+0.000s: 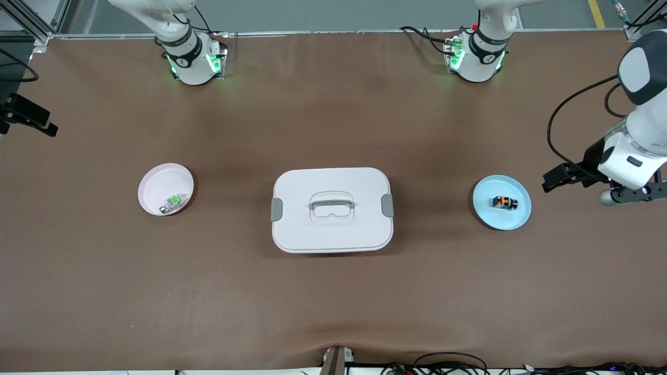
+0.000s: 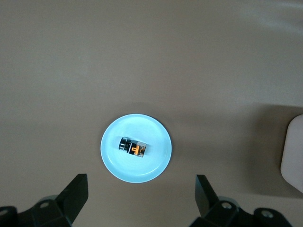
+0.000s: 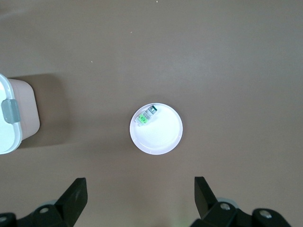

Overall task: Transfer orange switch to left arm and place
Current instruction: 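Lift the open left gripper up and away from the plate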

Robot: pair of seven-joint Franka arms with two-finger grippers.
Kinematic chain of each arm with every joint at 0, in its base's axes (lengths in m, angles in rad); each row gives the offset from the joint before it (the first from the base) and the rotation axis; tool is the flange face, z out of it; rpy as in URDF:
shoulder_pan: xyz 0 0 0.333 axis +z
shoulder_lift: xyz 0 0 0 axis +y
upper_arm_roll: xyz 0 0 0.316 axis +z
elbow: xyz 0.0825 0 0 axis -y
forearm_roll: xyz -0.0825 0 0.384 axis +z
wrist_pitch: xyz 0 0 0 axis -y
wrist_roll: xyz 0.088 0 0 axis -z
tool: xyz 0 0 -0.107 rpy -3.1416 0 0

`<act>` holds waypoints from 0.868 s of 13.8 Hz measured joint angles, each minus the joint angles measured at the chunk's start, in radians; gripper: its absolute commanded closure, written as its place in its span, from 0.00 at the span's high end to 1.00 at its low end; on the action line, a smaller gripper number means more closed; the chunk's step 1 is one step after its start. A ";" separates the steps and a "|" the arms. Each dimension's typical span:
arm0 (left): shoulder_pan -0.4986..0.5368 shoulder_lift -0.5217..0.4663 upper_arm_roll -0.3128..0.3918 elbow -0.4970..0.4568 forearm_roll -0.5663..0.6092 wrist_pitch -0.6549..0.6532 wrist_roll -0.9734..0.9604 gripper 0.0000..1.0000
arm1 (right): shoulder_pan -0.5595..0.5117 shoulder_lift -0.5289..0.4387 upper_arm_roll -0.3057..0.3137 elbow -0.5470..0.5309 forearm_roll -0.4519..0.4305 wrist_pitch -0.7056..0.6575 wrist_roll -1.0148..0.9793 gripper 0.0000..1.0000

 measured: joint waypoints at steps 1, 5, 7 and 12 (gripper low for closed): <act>0.000 -0.001 0.000 0.004 0.003 -0.008 0.001 1.00 | 0.000 0.000 -0.001 0.000 0.000 0.000 0.000 1.00; 0.004 -0.012 0.001 0.022 0.007 -0.038 0.004 1.00 | 0.007 -0.002 -0.005 0.000 0.000 -0.006 -0.001 1.00; 0.005 -0.024 0.001 0.032 0.007 -0.055 0.029 1.00 | 0.047 -0.002 -0.045 0.000 0.000 -0.008 0.000 1.00; 0.033 -0.062 0.001 0.033 0.008 -0.096 0.095 1.00 | 0.067 -0.003 -0.078 0.000 0.000 -0.036 0.000 1.00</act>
